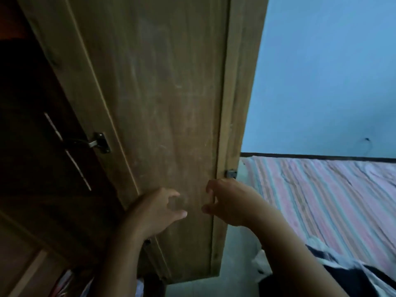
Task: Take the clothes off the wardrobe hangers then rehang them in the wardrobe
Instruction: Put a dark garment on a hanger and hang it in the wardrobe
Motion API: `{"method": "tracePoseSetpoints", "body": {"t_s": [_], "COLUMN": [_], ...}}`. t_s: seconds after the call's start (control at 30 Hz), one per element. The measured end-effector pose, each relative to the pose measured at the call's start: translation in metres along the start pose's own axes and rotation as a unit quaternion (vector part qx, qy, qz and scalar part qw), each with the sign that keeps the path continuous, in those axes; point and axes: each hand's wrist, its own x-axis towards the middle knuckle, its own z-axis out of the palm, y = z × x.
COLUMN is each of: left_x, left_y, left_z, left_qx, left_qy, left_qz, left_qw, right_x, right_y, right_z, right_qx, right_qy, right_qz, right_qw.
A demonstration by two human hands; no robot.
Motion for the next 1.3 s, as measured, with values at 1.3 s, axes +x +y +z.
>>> {"method": "tracePoseSetpoints", "body": {"t_s": [1.3], "left_x": [0.045], "left_y": [0.423], "left_z": [0.478], "left_qx": [0.188], "left_qy": [-0.268], "left_qz": [0.467], "left_qw": [0.821], "right_x": [-0.342], "right_y": [0.489], "right_z": [0.075], "right_qx": [0.166], "right_qy": [0.139], "right_qz": [0.513], "right_qw": [0.831]}}
